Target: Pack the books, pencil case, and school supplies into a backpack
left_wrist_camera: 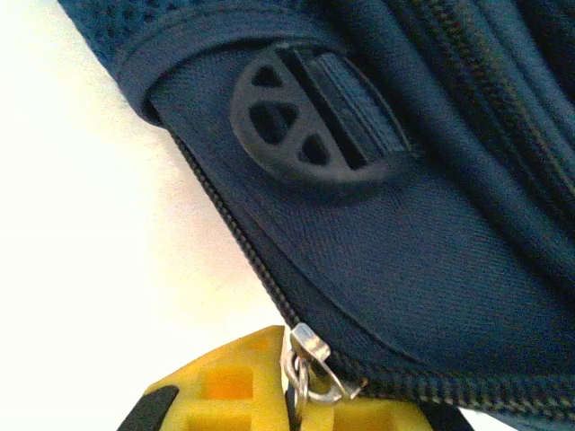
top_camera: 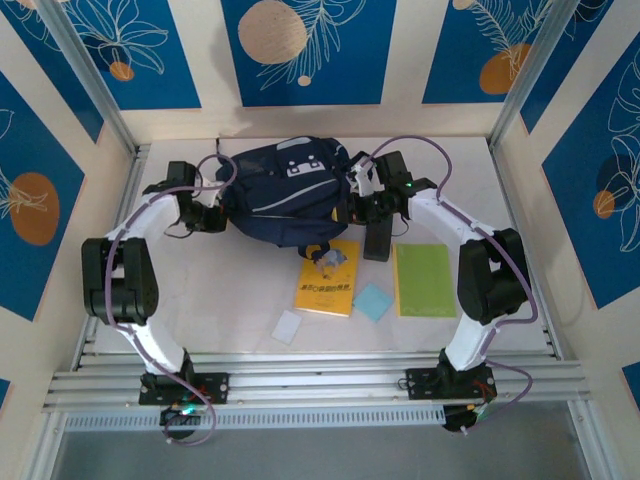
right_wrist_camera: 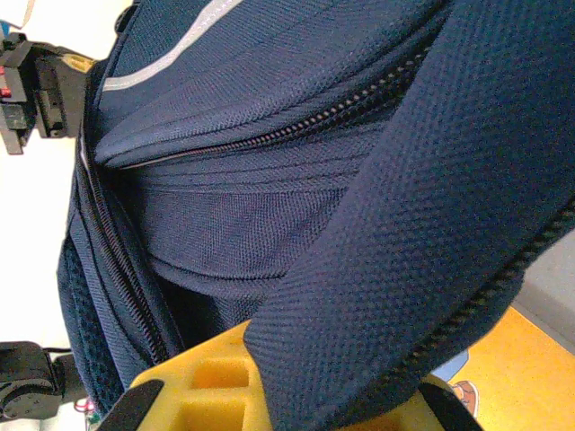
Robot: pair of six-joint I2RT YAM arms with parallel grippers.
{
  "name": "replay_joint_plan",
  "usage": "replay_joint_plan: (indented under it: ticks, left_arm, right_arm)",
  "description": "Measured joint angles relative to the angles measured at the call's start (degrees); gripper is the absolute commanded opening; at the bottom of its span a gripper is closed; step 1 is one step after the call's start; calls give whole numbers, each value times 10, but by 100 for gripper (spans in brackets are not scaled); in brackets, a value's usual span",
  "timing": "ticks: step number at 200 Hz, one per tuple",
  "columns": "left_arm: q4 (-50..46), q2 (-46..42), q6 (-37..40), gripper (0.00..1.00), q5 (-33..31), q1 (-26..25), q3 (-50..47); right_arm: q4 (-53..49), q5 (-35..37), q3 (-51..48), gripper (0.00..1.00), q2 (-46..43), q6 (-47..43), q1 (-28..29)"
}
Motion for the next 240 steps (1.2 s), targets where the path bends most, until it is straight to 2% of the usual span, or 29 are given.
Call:
replay_joint_plan:
  ticks: [50,95,123,131,150,160,175,190,203,216,240]
  left_arm:
    - [-14,7,-27,0,-86,-7,6]
    - [-54,15,-64,16,-163,-6,29]
    - [-57,13,-94,18,-183,-2,27]
    - [-51,6,-102,26,-189,-1,18]
    - [-43,-16,-124,60,-222,12,-9]
    - [-45,-23,-131,71,-243,28,-11]
    - [-47,-27,-146,81,-262,42,-10]
    - [-54,-33,-156,85,-269,48,-10]
    - [-59,-47,-165,86,-266,43,-11]
    - [-62,-72,-173,87,-260,35,-12]
    - [-59,-141,-193,87,-240,5,-26]
  right_arm:
    - [9,-8,17,0,28,-9,14]
    - [9,-8,58,0,59,-21,39]
    - [-6,-7,80,0,74,-30,44]
    - [-13,-8,96,0,85,-34,47]
    - [-26,-4,130,0,117,-39,50]
    - [-33,3,144,0,134,-38,50]
    - [-40,12,150,7,154,-36,48]
    - [-45,18,150,21,163,-25,46]
    - [-43,19,148,39,163,-12,46]
    - [-35,20,137,52,155,7,46]
    - [-30,43,107,64,124,45,48]
